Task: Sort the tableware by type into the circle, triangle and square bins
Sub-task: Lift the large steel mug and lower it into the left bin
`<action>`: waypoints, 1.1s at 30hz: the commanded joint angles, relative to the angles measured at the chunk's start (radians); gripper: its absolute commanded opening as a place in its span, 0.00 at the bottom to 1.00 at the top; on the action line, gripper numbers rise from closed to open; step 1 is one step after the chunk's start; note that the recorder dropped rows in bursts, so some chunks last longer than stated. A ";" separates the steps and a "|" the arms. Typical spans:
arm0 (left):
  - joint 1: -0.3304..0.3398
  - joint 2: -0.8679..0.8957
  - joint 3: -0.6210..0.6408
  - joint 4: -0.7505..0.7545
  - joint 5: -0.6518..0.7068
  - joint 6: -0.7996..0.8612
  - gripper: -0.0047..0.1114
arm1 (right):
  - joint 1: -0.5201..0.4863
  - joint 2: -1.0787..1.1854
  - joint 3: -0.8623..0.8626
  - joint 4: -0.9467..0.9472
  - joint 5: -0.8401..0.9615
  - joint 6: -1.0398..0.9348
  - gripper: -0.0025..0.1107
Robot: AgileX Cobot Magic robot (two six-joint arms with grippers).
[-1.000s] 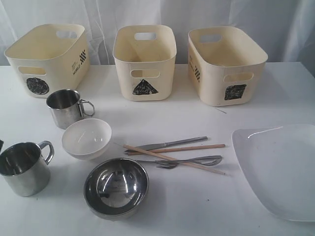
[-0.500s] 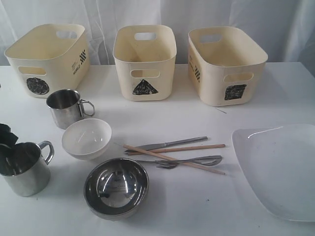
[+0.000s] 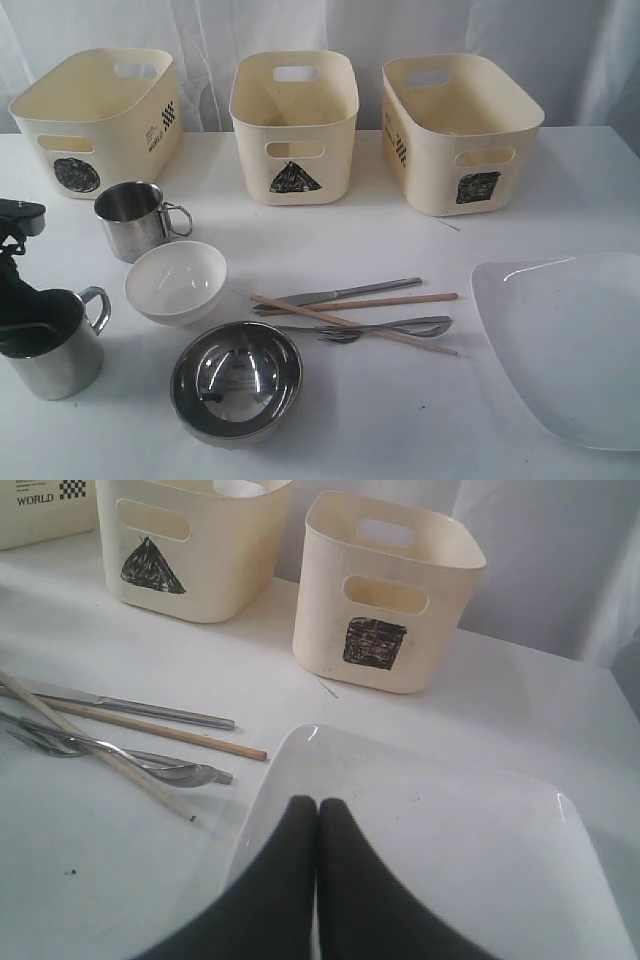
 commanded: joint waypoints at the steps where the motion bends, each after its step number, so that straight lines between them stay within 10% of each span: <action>1: 0.002 -0.009 -0.005 0.009 0.035 0.004 0.05 | 0.002 -0.007 0.005 0.000 -0.007 0.005 0.02; 12: 0.002 -0.258 -0.121 0.052 0.178 -0.009 0.04 | 0.002 -0.007 0.005 0.000 -0.007 0.005 0.02; 18: 0.011 -0.338 -0.260 0.080 0.000 -0.044 0.04 | 0.002 -0.007 0.005 0.000 -0.007 0.005 0.02; 33: 0.088 0.149 -0.749 0.083 -0.267 -0.049 0.04 | 0.002 -0.007 0.005 0.000 -0.007 0.005 0.02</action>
